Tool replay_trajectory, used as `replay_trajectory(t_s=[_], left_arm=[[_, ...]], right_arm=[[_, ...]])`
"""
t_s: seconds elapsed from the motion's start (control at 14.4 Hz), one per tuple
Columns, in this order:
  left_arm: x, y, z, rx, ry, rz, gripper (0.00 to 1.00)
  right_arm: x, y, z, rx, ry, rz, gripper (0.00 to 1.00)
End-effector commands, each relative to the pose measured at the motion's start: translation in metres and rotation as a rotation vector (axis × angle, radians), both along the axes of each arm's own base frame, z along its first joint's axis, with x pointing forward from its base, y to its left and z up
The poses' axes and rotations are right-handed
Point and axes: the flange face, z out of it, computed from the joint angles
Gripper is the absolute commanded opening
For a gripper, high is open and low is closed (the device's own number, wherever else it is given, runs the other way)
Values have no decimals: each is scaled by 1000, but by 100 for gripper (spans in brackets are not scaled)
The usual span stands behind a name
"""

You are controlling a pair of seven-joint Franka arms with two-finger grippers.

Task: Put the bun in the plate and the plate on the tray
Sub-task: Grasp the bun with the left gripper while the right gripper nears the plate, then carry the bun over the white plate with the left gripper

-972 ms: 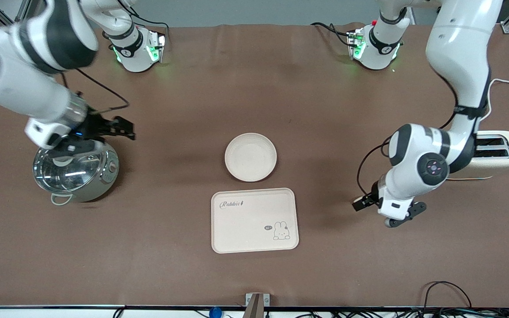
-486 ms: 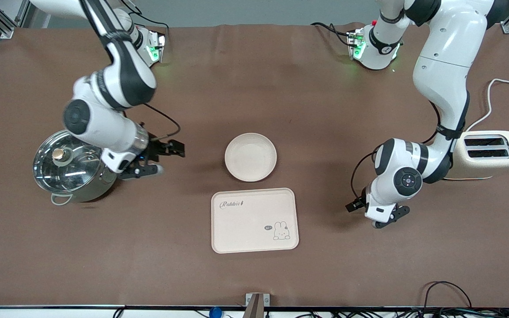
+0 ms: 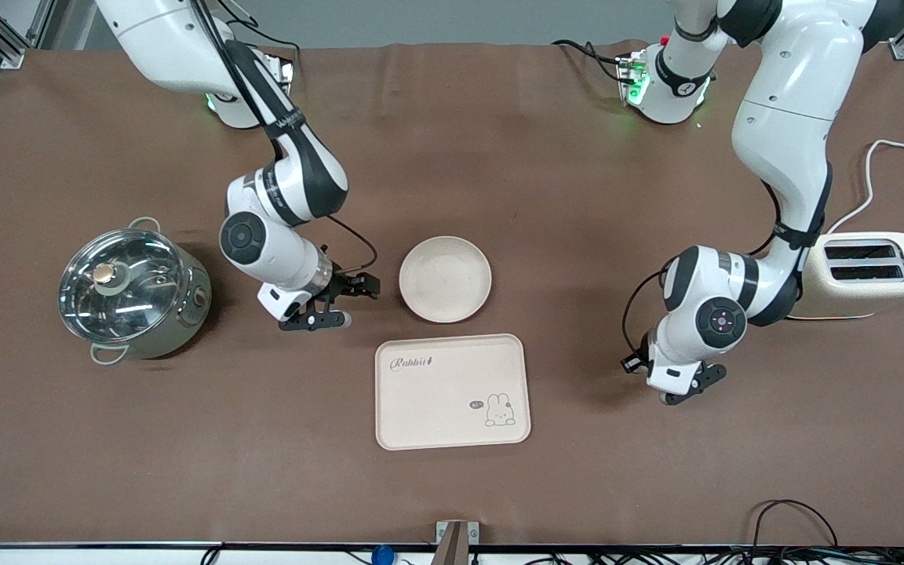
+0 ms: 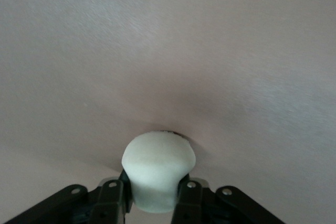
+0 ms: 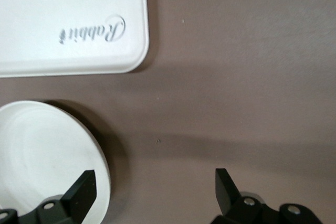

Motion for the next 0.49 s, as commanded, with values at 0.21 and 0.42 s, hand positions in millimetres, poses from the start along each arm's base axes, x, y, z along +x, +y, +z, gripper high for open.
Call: replay_trajectory(t_s=[0.21,0.42], left_arm=[[-70,-180,53,-21,-16,99,35],[-118,-268,50,-32,-20,169,38]], right_arm=[[-19,4,-9,23,40,-41,100],[-35,15,-18,69,95,-89,100]])
